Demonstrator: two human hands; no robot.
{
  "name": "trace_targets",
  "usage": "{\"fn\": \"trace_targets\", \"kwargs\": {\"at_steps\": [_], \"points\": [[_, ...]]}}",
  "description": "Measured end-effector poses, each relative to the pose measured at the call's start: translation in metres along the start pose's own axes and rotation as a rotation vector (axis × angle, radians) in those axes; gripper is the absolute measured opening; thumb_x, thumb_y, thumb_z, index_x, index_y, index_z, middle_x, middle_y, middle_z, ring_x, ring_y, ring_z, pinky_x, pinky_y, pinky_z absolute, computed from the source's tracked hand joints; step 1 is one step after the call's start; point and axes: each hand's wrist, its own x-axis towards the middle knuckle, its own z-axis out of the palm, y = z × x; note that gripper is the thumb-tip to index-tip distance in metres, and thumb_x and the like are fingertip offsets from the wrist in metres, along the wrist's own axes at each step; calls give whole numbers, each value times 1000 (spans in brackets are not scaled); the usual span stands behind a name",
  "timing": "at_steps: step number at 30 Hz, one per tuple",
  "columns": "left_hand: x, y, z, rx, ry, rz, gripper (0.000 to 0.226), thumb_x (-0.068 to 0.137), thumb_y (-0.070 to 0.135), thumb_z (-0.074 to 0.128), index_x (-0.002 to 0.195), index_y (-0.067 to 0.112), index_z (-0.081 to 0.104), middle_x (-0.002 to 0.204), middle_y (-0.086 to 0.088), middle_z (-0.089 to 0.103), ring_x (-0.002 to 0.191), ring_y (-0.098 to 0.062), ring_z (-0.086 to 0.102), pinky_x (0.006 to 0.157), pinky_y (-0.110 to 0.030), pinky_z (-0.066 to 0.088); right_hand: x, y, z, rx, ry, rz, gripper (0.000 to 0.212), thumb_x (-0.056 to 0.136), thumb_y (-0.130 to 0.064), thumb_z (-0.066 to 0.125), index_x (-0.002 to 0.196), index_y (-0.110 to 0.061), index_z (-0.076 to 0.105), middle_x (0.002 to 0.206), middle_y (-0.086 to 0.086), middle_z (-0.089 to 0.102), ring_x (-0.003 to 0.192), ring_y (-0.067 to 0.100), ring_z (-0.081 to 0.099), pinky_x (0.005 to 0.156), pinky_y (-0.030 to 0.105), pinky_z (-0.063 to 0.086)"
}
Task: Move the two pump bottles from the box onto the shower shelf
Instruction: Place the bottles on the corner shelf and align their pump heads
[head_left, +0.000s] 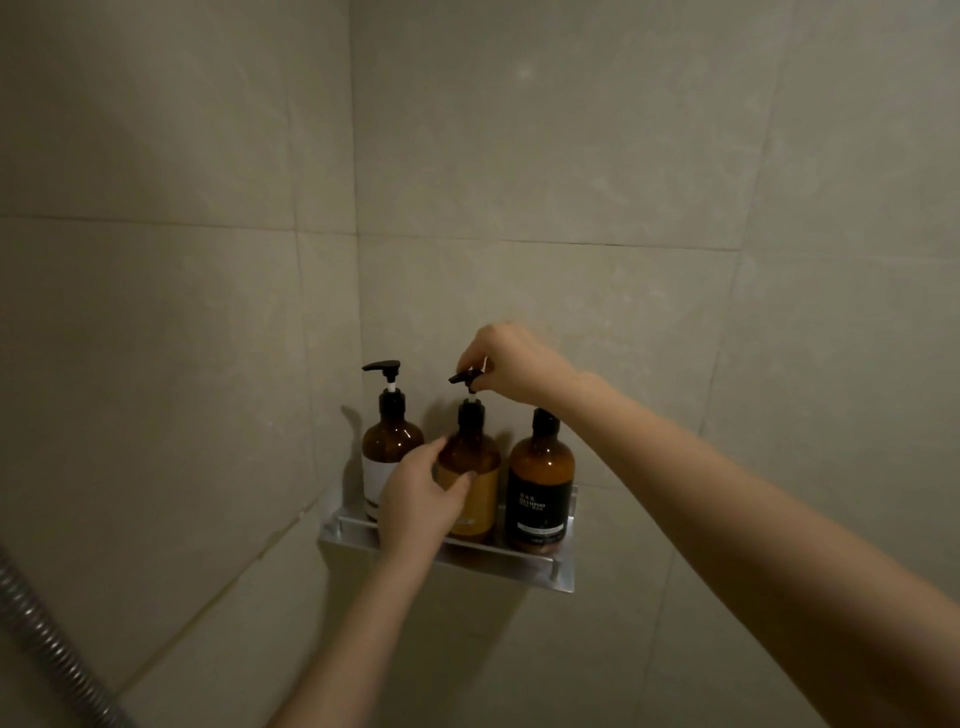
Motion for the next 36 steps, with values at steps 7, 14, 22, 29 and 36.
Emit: {"fn": "trace_targets", "kwargs": {"at_steps": [7, 14, 22, 29, 36], "points": [[0, 4, -9, 37, 93, 127, 55, 72, 54, 64, 119, 26, 59, 111, 9, 65, 100, -10, 62, 74, -20, 47, -3, 4, -8, 14, -19, -60, 30, 83, -13, 68, 112, -17, 70, 107, 4, 68, 89, 12, 60, 74, 20, 46], [23, 7, -18, -25, -146, 62, 69, 68, 41, 75, 129, 19, 52, 131, -3, 59, 118, -16, 56, 93, -29, 46, -6, 5, -7, 55, -22, -65, 31, 84, -12, 67, 114, -16, 69, 110, 4, 70, 95, 17, 65, 85, 28, 54], [10, 11, -9, -4, -8, 120, 64, 65, 42, 77, 122, 19, 59, 118, 0, 67, 105, -8, 59, 81, -16, 41, -8, 12, -7, 103, -19, -68, 31, 83, -7, 67, 113, -15, 70, 109, 6, 70, 81, 11, 59, 75, 19, 46], [15, 11, -10, 1, -70, 129, 64, 68, 39, 75, 125, 16, 57, 119, -4, 66, 108, -14, 61, 87, -21, 45, -7, 13, -2, 81, 10, -49, 31, 85, -9, 65, 114, -18, 70, 108, 4, 69, 76, 4, 49, 71, 16, 39], [13, 16, -5, -23, -72, 129, 59, 72, 33, 74, 125, 14, 57, 120, -4, 65, 108, -15, 61, 85, -20, 43, -6, 14, 0, 82, 21, -17, 31, 84, -7, 65, 114, -15, 70, 111, 5, 70, 95, 17, 65, 76, 19, 45]]}}
